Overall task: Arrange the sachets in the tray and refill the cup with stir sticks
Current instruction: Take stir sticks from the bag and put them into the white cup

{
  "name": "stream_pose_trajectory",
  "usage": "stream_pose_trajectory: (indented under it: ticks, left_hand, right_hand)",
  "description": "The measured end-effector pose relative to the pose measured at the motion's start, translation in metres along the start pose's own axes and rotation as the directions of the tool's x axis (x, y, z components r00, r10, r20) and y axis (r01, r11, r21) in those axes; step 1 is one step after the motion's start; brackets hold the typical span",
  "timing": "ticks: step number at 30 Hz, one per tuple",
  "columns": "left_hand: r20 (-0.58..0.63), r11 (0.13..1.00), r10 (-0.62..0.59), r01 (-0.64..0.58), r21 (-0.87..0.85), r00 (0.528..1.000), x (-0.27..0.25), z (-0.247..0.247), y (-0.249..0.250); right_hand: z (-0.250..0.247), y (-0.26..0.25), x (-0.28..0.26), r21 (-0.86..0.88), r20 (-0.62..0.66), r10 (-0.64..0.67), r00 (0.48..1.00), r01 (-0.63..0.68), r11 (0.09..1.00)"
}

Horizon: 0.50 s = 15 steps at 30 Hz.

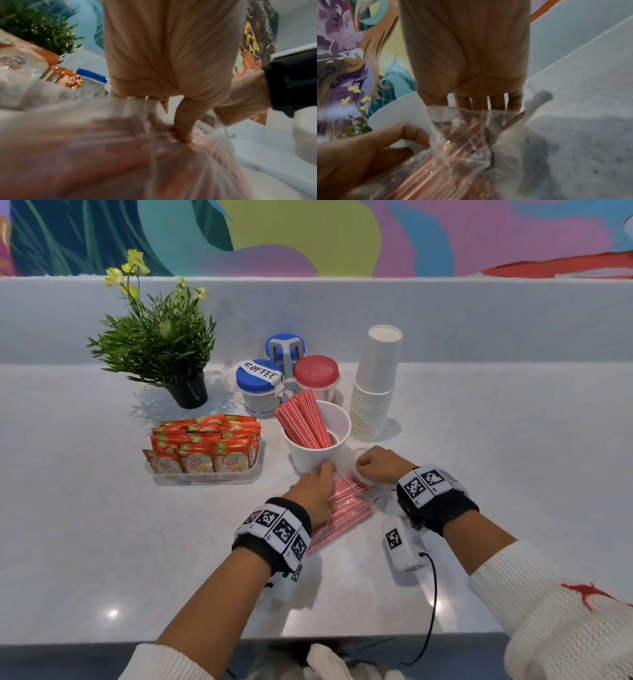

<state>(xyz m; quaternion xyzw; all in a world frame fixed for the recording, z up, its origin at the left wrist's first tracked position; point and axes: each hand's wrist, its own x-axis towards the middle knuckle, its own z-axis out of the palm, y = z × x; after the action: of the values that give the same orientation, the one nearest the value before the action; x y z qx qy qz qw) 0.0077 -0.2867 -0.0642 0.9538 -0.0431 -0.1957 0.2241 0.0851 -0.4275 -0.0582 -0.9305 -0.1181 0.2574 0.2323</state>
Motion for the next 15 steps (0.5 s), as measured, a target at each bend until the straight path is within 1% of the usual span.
stream_pose_trajectory:
  ticks: [2,4,7,10,12,15]
  left_hand:
    - [0.018,0.999,-0.003,0.004,-0.052,1.0,0.001,0.001,-0.002]
    - [0.01,0.995,0.003,-0.002,-0.096,1.0,0.0,0.002,-0.005]
    - [-0.019,0.994,0.038,-0.039,-0.106,0.999,0.0,0.005,-0.006]
    - [-0.026,0.993,0.058,-0.061,-0.096,0.998,0.0,0.005,-0.005]
    - [-0.035,0.993,0.063,-0.066,-0.103,0.997,-0.001,0.004,-0.003]
    - [-0.034,0.991,0.055,-0.059,-0.118,0.998,-0.002,0.002,-0.003]
  right_hand:
    - [-0.003,0.003,-0.002,0.078,0.028,-0.049,0.998,0.047,0.996]
    - [-0.006,0.008,-0.004,0.139,0.06,-0.055,0.997,0.046,0.989]
    - [-0.007,0.014,-0.006,0.137,0.101,-0.014,0.995,0.0,0.991]
    - [-0.006,0.016,-0.006,0.183,0.123,0.013,0.992,-0.035,0.983]
    - [-0.005,0.016,-0.007,0.203,0.13,0.003,0.992,-0.029,0.979]
    - [-0.002,0.013,-0.009,0.234,0.134,-0.065,0.989,0.032,0.972]
